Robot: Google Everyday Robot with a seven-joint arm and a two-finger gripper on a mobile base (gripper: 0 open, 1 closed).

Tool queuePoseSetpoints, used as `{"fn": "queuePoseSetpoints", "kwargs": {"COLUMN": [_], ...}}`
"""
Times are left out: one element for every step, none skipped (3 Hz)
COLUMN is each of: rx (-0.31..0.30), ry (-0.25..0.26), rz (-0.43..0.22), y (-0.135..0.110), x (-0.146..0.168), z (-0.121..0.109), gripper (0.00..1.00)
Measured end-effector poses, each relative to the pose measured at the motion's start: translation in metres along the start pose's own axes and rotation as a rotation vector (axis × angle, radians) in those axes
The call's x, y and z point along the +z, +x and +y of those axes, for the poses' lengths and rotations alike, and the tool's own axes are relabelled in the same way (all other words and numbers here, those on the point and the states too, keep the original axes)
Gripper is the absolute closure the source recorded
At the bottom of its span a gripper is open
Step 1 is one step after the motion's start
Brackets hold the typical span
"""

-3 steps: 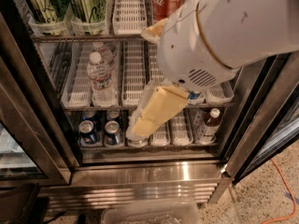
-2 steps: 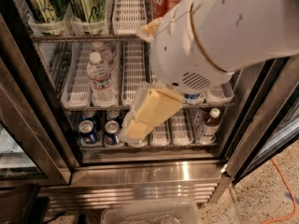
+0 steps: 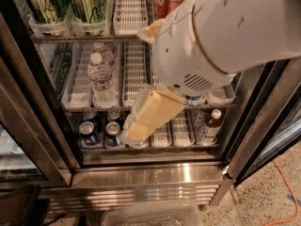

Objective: Pick green can from top shelf of fridge

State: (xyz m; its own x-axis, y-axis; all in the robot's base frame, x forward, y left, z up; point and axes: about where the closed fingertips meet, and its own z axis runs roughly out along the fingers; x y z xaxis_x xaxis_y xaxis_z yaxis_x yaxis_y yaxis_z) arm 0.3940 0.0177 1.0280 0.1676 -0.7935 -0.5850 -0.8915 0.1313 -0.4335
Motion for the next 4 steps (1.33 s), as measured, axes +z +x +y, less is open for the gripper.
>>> {"fn": "queuePoseSetpoints", "kwargs": {"rx": [0.000,0.000,0.000,0.000], "ry": [0.000,0.000,0.000,0.000], "rz": [0.000,0.000,0.000,0.000], "y": [0.0000,0.0000,0.0000,0.0000], "x": [0.0000,0.0000,0.0000,0.0000], "z": [0.0000,0.0000,0.0000,0.0000], "gripper": [0.00,0.00,0.00,0.00]}}
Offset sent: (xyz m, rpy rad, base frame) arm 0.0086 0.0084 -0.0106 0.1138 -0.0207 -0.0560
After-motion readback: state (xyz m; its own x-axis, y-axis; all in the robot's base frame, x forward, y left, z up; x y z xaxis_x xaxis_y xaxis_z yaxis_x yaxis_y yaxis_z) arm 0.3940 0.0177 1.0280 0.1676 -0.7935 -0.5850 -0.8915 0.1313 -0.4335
